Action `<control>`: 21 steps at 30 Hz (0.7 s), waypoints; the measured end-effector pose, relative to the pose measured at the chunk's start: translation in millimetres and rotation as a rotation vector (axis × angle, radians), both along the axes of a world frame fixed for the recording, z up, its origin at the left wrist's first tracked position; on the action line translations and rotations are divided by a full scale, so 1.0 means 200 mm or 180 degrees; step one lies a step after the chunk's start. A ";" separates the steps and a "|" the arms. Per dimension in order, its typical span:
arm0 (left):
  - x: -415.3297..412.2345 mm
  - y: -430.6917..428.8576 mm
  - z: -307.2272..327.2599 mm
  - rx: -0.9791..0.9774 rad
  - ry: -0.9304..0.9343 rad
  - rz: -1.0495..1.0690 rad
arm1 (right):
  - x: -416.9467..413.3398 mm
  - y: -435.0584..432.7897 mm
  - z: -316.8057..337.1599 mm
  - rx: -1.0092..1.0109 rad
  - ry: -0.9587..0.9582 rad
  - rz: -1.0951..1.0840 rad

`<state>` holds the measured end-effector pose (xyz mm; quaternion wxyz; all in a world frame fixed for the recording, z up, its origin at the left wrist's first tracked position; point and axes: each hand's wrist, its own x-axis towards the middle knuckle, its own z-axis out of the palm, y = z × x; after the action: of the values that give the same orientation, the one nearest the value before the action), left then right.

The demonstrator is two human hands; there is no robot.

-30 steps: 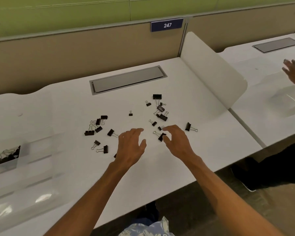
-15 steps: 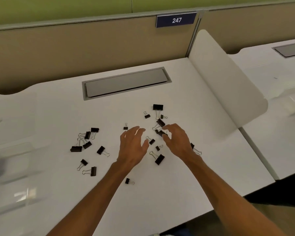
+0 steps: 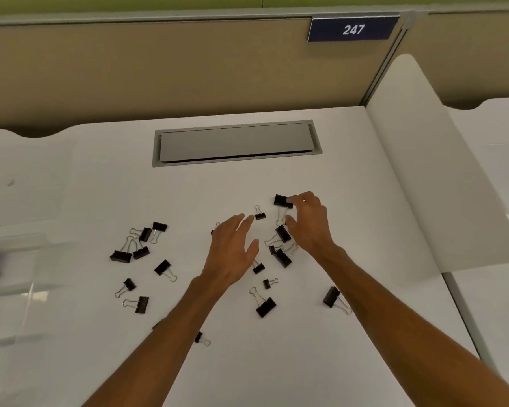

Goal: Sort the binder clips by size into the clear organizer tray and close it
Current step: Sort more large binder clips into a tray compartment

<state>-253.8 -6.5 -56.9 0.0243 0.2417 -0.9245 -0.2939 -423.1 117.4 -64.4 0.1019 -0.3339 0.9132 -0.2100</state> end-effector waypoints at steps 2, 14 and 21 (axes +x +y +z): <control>-0.03 0.01 0.00 0.0005 -0.0012 0.0084 | -0.07 -0.05 -0.01 0.0087 -0.0035 0.0057; -0.07 0.02 -0.05 0.0123 0.0061 0.0489 | -0.27 -0.18 -0.12 0.0308 -0.0171 0.0329; -0.07 0.04 -0.03 0.0154 0.0095 0.0522 | -0.27 -0.16 -0.10 0.0002 -0.0269 0.0075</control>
<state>-267.7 1.4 -62.7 0.0563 0.3126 -0.8937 -0.3168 -476.2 86.1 -84.3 0.1429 -0.3354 0.9042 -0.2225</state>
